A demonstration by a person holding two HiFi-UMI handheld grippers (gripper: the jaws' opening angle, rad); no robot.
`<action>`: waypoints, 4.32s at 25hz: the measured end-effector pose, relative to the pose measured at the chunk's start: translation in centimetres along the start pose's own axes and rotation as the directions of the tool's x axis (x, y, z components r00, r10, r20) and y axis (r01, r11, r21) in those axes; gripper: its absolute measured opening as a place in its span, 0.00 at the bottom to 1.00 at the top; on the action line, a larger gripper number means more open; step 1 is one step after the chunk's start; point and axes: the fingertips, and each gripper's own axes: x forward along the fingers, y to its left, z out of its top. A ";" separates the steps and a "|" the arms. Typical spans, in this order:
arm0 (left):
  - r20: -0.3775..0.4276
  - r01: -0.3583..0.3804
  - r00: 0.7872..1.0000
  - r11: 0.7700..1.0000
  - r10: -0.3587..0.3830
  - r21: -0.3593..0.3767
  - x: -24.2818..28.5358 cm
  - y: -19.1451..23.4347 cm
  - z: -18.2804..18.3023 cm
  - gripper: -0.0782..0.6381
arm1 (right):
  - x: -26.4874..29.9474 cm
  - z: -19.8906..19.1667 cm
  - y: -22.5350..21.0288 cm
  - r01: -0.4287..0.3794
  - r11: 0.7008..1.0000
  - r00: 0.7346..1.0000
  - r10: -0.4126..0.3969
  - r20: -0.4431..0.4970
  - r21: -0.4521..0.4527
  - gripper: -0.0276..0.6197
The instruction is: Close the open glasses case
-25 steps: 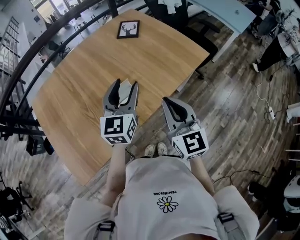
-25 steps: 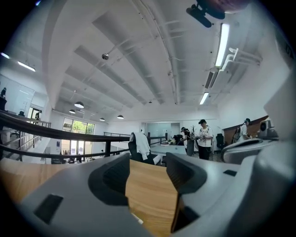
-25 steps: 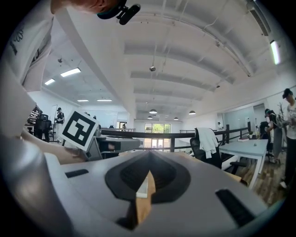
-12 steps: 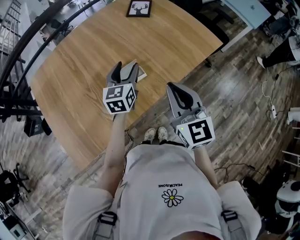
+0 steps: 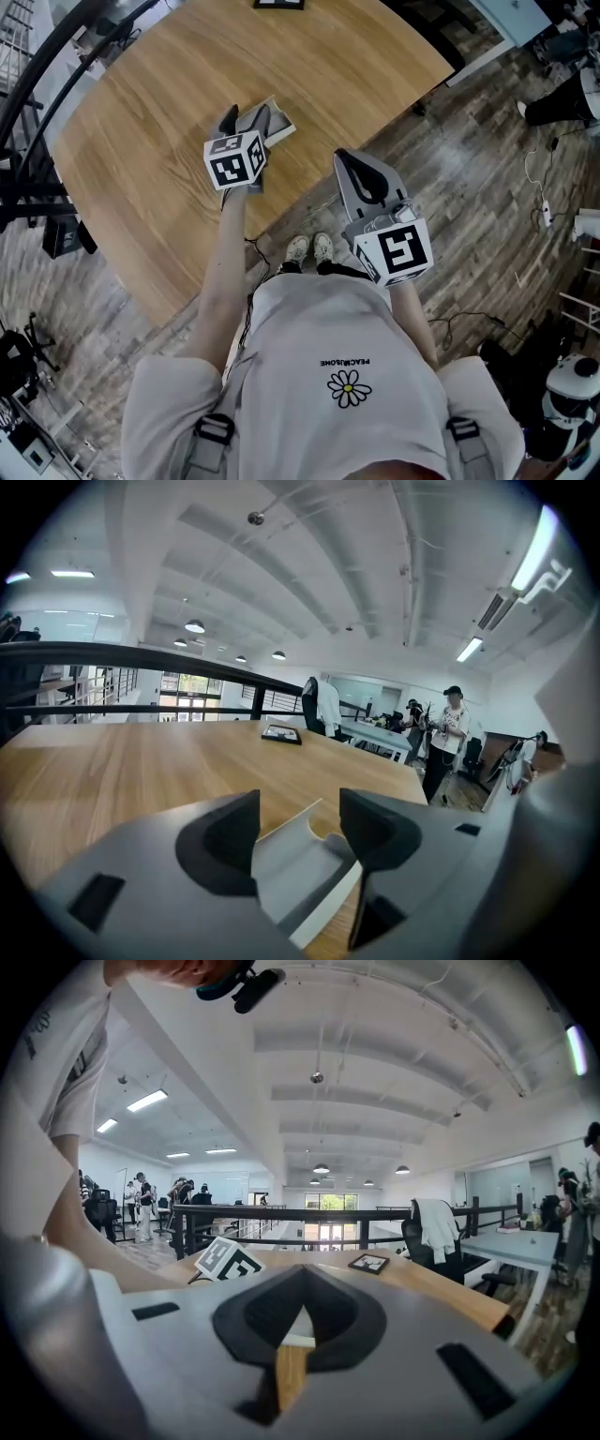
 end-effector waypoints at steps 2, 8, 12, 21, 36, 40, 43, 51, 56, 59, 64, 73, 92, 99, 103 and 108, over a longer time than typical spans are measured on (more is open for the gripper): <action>-0.030 -0.005 1.000 1.000 0.004 -0.014 0.4 0.5 -1.0 0.48 | 0.1 -0.2 0.1 -0.001 1.000 1.000 0.001 -0.007 0.001 0.05; -0.082 -0.012 0.997 1.000 0.010 -0.029 0.9 1.1 -2.8 0.48 | 0.0 -0.9 0.2 -0.001 1.000 1.000 0.001 -0.027 0.007 0.05; -0.085 -0.012 0.996 0.999 0.009 -0.036 1.0 1.2 -2.8 0.48 | 0.0 -0.9 0.4 -0.006 1.000 0.999 0.006 -0.033 -0.001 0.05; -0.093 0.003 0.996 1.000 -0.005 -0.022 0.5 0.6 -3.1 0.47 | 0.1 -1.2 1.1 -0.021 1.000 0.999 0.021 -0.038 -0.011 0.05; -0.126 0.051 0.991 0.998 -0.046 0.034 -1.9 -2.9 -5.5 0.47 | -0.8 -1.6 1.1 -0.024 1.000 0.999 0.025 -0.032 0.020 0.05; -0.143 0.054 0.989 0.998 -0.048 0.040 -2.0 -3.2 -6.4 0.47 | -1.0 -1.8 0.9 -0.016 1.000 0.999 0.017 -0.038 0.025 0.05; -0.162 0.064 0.985 0.997 -0.058 0.032 -2.2 -3.7 -7.4 0.47 | -1.2 -1.8 0.8 -0.009 1.000 0.999 0.010 -0.041 0.025 0.05; -0.222 0.072 0.973 0.997 -0.071 -0.002 -2.3 -4.2 -10.2 0.47 | -1.4 -1.8 0.9 -0.005 1.000 0.999 0.005 -0.045 0.014 0.05; -0.206 0.067 0.976 0.998 -0.065 0.000 -2.7 -4.1 -9.7 0.47 | -1.6 -1.5 1.3 -0.005 1.000 0.999 0.006 -0.038 0.009 0.05; -0.166 0.077 0.983 0.997 -0.076 0.001 -2.9 -4.5 -8.3 0.47 | -1.6 -1.2 1.2 0.004 1.000 0.999 -0.004 -0.032 0.004 0.05; -0.046 0.127 0.991 0.989 -0.123 0.079 -4.2 -6.9 -2.5 0.46 | -1.9 -0.5 0.9 0.030 1.000 1.000 -0.030 -0.006 -0.008 0.05; 0.227 0.200 0.942 0.958 -0.245 0.204 -11.7 -13.8 8.5 0.25 | -3.1 1.7 -0.3 0.089 0.996 0.995 -0.088 0.057 -0.014 0.05; 0.378 0.135 0.889 0.936 -0.259 0.324 -18.2 -18.7 10.9 0.13 | -6.1 3.8 -3.0 0.229 0.971 0.967 -0.218 0.130 -0.075 0.05; 0.405 0.107 0.876 0.925 -0.261 0.366 -18.8 -19.6 11.6 0.13 | -6.5 3.7 -3.0 0.219 0.973 0.969 -0.208 0.132 -0.075 0.05; 0.401 0.101 0.879 0.922 -0.259 0.373 -18.9 -19.6 11.6 0.13 | -6.6 3.6 -3.0 0.218 0.973 0.970 -0.206 0.130 -0.082 0.05; 0.403 0.102 0.879 0.927 -0.254 0.360 -19.0 -19.3 11.7 0.13 | -6.8 3.8 -2.8 0.214 0.973 0.971 -0.202 0.130 -0.086 0.05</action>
